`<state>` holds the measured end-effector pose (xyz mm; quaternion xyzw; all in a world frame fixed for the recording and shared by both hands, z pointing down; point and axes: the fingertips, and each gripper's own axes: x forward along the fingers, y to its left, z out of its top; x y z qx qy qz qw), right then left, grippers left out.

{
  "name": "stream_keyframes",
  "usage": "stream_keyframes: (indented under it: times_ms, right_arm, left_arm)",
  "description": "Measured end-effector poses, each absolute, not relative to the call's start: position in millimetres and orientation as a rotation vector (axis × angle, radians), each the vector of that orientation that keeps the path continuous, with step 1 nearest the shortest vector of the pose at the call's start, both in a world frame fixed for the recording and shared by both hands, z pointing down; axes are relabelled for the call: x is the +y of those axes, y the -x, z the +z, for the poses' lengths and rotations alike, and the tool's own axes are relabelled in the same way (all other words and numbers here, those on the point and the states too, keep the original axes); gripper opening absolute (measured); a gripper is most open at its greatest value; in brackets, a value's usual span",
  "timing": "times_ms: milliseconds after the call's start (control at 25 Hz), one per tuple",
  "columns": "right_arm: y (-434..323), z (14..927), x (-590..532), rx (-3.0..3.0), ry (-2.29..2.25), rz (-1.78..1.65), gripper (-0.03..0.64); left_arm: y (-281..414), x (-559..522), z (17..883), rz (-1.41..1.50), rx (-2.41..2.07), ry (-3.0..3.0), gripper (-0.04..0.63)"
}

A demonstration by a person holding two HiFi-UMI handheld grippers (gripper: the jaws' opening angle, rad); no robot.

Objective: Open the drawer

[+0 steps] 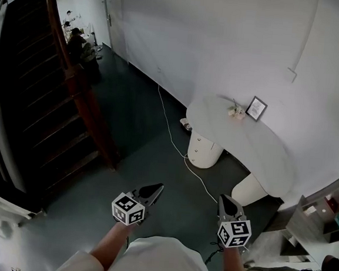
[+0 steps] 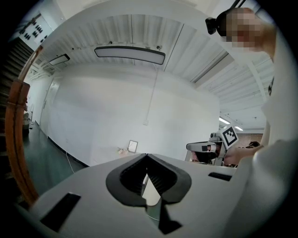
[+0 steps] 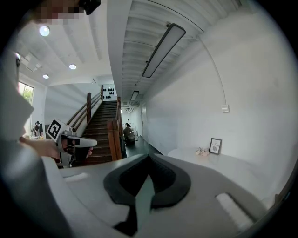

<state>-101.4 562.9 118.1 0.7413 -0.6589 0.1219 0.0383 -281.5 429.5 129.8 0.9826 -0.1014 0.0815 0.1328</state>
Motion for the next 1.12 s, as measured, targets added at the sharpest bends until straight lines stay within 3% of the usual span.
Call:
stream_keyframes:
  times_ms: [1120]
  right_arm:
    - [37,143,520,-2.043,-2.233,0.408,0.011]
  left_arm:
    - [207,395,147,0.23,-0.318,-2.826,0.008]
